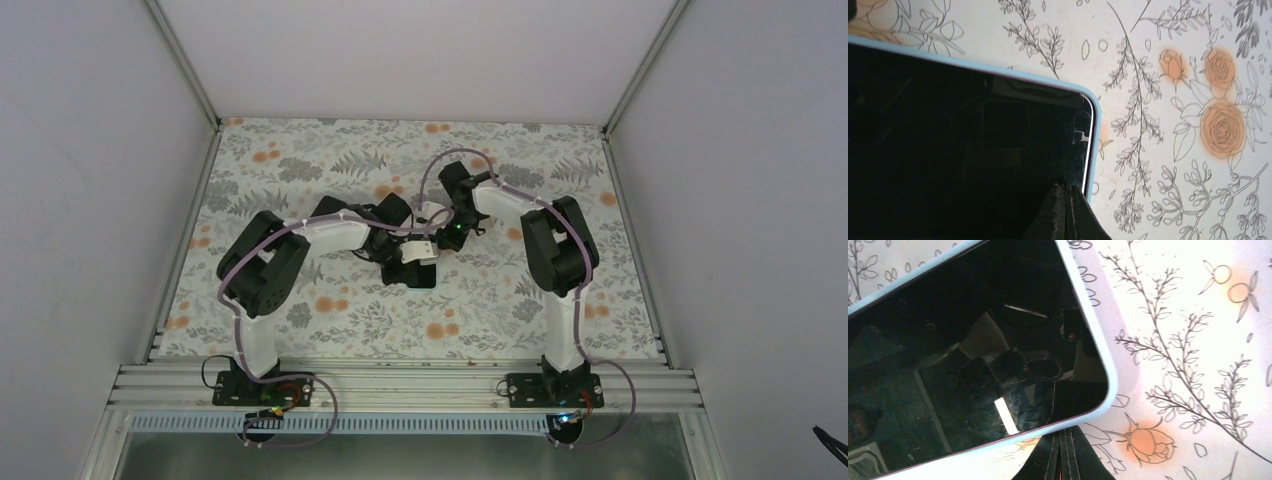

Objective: Take the phone out of the phone case

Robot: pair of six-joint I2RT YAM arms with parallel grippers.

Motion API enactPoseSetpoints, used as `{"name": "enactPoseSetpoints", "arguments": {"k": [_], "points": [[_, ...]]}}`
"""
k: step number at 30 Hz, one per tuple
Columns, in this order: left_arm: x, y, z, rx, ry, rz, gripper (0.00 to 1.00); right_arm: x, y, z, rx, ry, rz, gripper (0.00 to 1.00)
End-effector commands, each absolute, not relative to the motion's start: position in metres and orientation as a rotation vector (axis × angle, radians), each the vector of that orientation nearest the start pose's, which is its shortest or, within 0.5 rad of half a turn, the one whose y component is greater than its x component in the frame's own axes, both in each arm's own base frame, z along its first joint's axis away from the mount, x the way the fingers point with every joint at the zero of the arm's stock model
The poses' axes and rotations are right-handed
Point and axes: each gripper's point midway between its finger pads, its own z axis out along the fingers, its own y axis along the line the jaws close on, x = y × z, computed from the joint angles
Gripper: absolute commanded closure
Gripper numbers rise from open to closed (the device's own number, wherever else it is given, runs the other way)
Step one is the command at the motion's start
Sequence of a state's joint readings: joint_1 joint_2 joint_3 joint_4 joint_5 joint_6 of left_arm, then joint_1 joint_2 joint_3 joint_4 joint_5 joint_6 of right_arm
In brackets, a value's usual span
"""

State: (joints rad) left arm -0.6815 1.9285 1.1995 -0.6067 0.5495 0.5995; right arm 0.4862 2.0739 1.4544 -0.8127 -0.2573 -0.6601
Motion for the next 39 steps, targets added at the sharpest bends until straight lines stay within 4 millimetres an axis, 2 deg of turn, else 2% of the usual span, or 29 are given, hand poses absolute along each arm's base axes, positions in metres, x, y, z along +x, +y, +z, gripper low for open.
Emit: {"name": "enactPoseSetpoints", "arguments": {"k": [1, 5, 7, 11, 17, 25, 30, 33, 36, 39], "points": [[0.241, -0.298, 0.035, 1.796, 2.179, -0.687, 0.98, 0.347, 0.207, -0.018, -1.654, 2.574, 0.270, 0.96], [0.246, -0.287, 0.062, 1.773, 2.123, -0.594, 0.98, 0.353, 0.204, -0.020, -1.628, 2.585, 0.279, 0.96], [0.249, -0.278, 0.064, 1.774, 2.125, -0.536, 0.98, 0.352, 0.205, -0.022, -1.636, 2.589, 0.294, 0.96], [0.255, -0.265, 0.050, 1.775, 2.149, -0.444, 0.98, 0.350, 0.208, -0.024, -1.650, 2.593, 0.316, 0.96], [0.247, -0.268, 0.014, 1.844, 2.180, -0.416, 0.98, 0.347, 0.213, -0.020, -1.656, 2.594, 0.326, 0.96], [0.247, -0.289, 0.014, 1.847, 2.147, -0.435, 0.98, 0.335, 0.232, -0.020, -1.711, 2.587, 0.385, 0.96], [0.220, -0.308, 0.007, 1.948, 2.134, -0.533, 0.98, 0.324, 0.260, -0.021, -1.793, 2.562, 0.442, 0.96], [0.207, -0.322, 0.004, 1.976, 2.118, -0.588, 0.98, 0.317, 0.283, -0.016, -1.843, 2.532, 0.509, 0.96], [0.211, -0.330, 0.003, 1.956, 2.113, -0.574, 0.98, 0.312, 0.302, -0.011, -1.880, 2.501, 0.570, 0.96], [0.217, -0.331, 0.010, 1.932, 2.088, -0.548, 0.98, 0.316, 0.309, -0.005, -1.864, 2.488, 0.576, 0.96]]}}
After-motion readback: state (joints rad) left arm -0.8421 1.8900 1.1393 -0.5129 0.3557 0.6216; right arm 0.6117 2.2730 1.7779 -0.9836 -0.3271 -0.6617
